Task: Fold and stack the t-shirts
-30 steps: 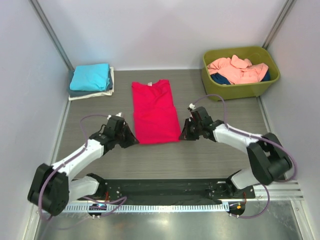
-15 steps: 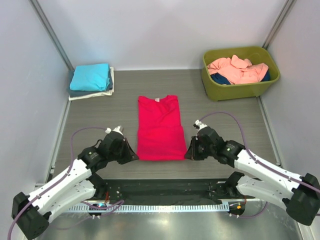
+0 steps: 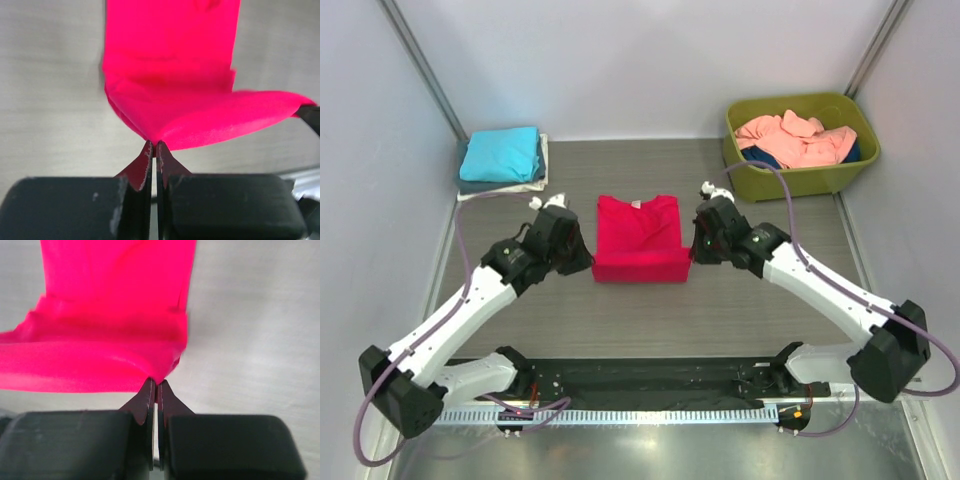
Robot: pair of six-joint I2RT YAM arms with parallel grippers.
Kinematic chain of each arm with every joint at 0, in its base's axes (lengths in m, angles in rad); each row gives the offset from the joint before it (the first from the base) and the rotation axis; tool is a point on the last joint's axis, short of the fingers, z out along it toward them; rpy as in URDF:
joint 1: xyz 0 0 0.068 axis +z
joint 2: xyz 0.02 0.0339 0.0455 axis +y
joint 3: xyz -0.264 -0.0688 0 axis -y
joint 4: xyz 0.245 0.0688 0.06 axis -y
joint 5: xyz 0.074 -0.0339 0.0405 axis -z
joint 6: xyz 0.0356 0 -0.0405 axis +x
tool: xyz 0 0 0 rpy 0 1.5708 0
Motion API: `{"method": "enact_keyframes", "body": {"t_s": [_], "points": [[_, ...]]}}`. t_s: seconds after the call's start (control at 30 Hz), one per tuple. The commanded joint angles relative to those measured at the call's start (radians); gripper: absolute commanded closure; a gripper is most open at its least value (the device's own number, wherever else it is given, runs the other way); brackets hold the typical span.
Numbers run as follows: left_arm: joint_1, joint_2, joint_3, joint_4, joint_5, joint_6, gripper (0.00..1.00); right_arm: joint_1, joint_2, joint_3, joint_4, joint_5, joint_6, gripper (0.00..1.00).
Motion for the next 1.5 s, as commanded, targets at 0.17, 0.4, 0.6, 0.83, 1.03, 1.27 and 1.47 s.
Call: {"method": "enact_keyframes", "body": {"t_s": [0.17,0.4,0.6,0.83,1.03,1.27,1.47], "points": [[0.19,0.216,0.254,0.036,0.051,0.155,1.0,-0.136,0.205,0.271,-0.018,0.006,-0.188,0.99],[0.283,0.388,0.352,0.083,0.133,0.175,1.0,-0.195,0.351,0.398,-0.02,-0.027,-0.232,0.99],[0.328,0.549,0.478,0.088,0.208,0.181,1.0,-0.259,0.47,0.502,-0.021,-0.084,-0.26,0.99],[0.378,0.753,0.657,0.069,0.216,0.204,1.0,-0.321,0.653,0.68,-0.027,-0.133,-0.254,0.99],[0.432,1.0,0.887,0.005,0.256,0.215,1.0,-0.363,0.846,0.933,-0.063,-0.199,-0.249,0.99],[0.481,1.256,1.148,-0.114,0.306,0.216,0.67,-0.408,1.109,1.242,-0.159,-0.285,-0.272,0.26],[0.487,1.124,0.969,0.104,0.314,0.252,0.11,-0.433,1.028,1.14,-0.13,-0.264,-0.26,0.14]]}}
